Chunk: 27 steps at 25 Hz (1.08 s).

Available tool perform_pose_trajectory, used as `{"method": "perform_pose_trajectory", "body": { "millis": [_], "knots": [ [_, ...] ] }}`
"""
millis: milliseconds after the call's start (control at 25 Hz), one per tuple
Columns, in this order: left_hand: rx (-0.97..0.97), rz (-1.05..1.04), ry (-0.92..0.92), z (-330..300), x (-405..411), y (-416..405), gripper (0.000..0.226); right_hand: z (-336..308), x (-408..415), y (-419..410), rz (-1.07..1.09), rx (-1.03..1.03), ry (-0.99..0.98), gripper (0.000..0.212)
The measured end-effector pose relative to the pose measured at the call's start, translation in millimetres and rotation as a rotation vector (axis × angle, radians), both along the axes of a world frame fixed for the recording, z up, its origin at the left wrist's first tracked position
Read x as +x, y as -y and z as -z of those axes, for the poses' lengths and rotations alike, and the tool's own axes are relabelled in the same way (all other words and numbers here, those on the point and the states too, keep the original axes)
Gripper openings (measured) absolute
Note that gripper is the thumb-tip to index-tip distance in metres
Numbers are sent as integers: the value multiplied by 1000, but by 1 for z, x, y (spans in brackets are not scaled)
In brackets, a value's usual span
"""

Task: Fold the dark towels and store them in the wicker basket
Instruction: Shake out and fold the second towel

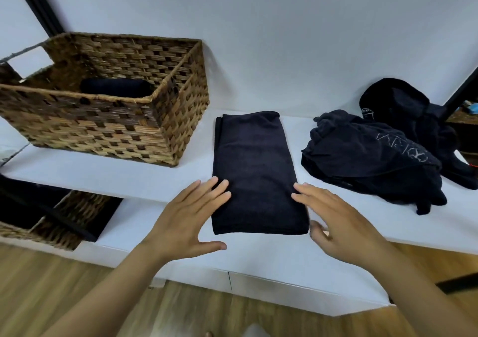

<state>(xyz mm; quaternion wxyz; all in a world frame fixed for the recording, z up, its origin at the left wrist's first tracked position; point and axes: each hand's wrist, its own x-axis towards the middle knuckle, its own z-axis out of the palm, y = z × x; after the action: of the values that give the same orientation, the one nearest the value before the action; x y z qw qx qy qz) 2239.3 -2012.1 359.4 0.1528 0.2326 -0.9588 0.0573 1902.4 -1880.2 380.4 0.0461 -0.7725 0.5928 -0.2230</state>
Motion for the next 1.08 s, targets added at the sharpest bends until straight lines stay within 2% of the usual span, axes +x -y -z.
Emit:
{"method": "perform_pose_trajectory", "body": {
  "millis": [120, 200, 280, 360, 440, 560, 640, 720, 800, 880, 960, 1040, 1080],
  "knots": [
    [-113, 13, -113, 20, -13, -5, 72, 4, 7, -1, -45, -32, -268, 69],
    [-72, 1, -260, 26, -27, -11, 61, 8, 13, 5, -21, -56, -293, 68],
    [29, -11, -386, 22, -34, -16, 44, 8, 18, 8, -10, -113, -211, 52],
    [119, -17, -500, 16, -32, -18, 24, 2, 21, 7, 3, -133, -65, 25],
    [197, -114, -560, 6, -31, -18, 33, -7, 23, 8, 79, -35, 130, 26],
    [296, -461, -513, -14, -41, -13, 45, -19, 29, 21, 261, 143, 349, 44],
    [397, -659, -428, -23, -51, -9, 49, -24, 36, 31, 364, 214, 357, 50],
    [404, -774, -326, -27, -59, -8, 44, -29, 42, 40, 434, 270, 325, 52],
    [340, -806, -322, -33, -63, -13, 29, -34, 45, 45, 481, 293, 314, 47],
    [159, -688, -428, -43, -64, -22, 14, -37, 47, 47, 516, 285, 352, 39],
    [13, -385, -499, -51, -73, -37, 13, -38, 50, 48, 535, 273, 352, 37],
    [-2, -146, -429, -44, -89, -56, 17, -39, 52, 48, 574, 286, 236, 36],
    [19, -110, -364, -34, -98, -63, 22, -40, 54, 48, 608, 256, 133, 34]
  ]
}}
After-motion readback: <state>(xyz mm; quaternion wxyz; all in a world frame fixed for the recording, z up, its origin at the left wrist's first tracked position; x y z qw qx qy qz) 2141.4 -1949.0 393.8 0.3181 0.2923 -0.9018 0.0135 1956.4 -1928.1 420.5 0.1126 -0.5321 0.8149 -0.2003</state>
